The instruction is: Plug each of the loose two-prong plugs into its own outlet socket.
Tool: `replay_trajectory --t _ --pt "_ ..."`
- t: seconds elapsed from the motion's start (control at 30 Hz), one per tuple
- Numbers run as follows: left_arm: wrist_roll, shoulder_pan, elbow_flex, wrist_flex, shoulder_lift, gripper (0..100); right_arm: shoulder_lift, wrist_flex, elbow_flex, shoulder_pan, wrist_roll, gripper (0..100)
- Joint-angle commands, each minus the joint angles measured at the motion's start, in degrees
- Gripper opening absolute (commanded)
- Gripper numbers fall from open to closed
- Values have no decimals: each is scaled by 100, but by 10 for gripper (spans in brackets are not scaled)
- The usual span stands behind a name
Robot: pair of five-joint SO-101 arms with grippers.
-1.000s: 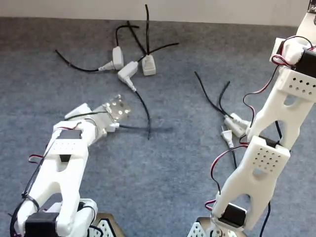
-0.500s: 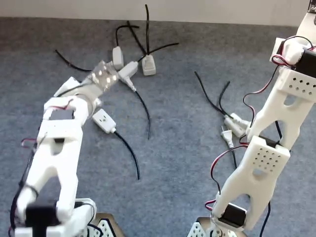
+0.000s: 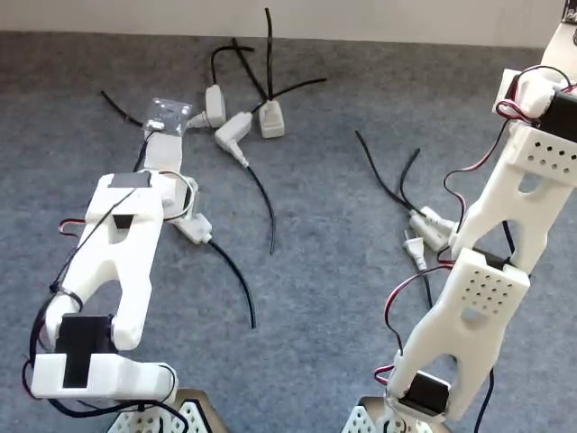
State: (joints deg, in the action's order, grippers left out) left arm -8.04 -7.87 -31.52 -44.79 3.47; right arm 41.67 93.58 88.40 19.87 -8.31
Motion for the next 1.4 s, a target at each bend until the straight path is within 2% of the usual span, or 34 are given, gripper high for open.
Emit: replay_trajectory --t 0.0,0.27,0.47,0.6,0.77,0.97,1.07,1.23,1.37 --pt "651 101 40 -88 22 207 -400 40 110 -75 -62 322" --pt "1178 -48 -295 -88 22 207 -391 40 110 -75 -62 322" --pt "1213 -303 -453 -18 22 207 -391 40 110 -75 -62 322" --pt "1248 -171 -462 -9 4 207 -391 40 101 -75 -62 322" --pt "1890 251 -400 -9 -145 207 -391 40 92 -75 -62 322" --pt "2022 470 365 -9 -1007 207 -391 40 101 -40 -62 322" --pt "2031 523 954 -492 -1367 207 -391 40 101 -48 -62 322" --pt "2048 1007 1736 -932 -1780 207 -391 40 101 -57 -62 322" --pt "2549 1209 2105 -1336 -1807 207 -391 40 101 -40 -62 322"
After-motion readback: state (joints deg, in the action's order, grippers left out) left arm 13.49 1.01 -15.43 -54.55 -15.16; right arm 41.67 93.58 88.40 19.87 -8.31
